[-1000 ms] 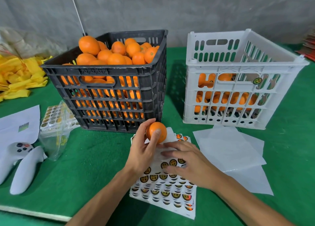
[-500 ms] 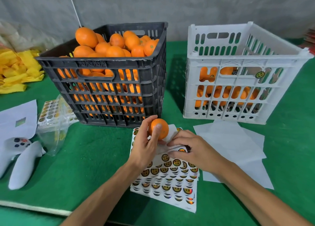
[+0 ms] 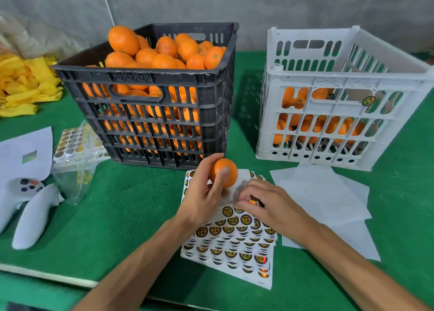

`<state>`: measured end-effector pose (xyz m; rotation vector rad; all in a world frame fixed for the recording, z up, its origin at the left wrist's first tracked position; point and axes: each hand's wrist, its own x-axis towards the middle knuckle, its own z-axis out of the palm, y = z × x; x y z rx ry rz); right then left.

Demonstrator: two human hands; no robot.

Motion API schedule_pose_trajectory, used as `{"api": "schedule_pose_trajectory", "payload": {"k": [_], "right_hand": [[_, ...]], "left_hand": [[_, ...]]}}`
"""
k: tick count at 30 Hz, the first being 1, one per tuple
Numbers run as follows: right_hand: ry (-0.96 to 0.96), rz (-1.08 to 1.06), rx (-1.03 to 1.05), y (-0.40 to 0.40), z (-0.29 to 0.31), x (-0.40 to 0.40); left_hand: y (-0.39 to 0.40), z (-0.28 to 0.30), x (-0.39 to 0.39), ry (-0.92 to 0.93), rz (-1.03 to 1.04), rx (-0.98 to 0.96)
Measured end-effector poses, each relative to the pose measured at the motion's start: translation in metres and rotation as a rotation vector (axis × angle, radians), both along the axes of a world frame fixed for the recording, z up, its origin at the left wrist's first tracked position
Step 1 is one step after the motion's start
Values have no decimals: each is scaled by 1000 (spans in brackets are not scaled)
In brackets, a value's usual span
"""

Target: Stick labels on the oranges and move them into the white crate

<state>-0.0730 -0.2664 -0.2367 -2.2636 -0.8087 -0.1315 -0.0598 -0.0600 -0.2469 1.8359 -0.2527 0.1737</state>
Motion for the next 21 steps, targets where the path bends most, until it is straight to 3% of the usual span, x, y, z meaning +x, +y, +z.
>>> {"api": "schedule_pose_trajectory", "payload": {"k": [3, 7, 17, 21], "right_hand": [[110, -6, 98, 1, 2, -1], [322, 25, 150, -18, 3, -1], [493, 53, 46, -21, 11, -10], [581, 55, 285, -21, 25, -14]], "left_hand": [[2, -4, 1, -43, -20, 98], [4, -5, 1, 13, -13, 75], [6, -8, 4, 27, 6, 38], [6, -9, 5, 26, -5, 56]]}}
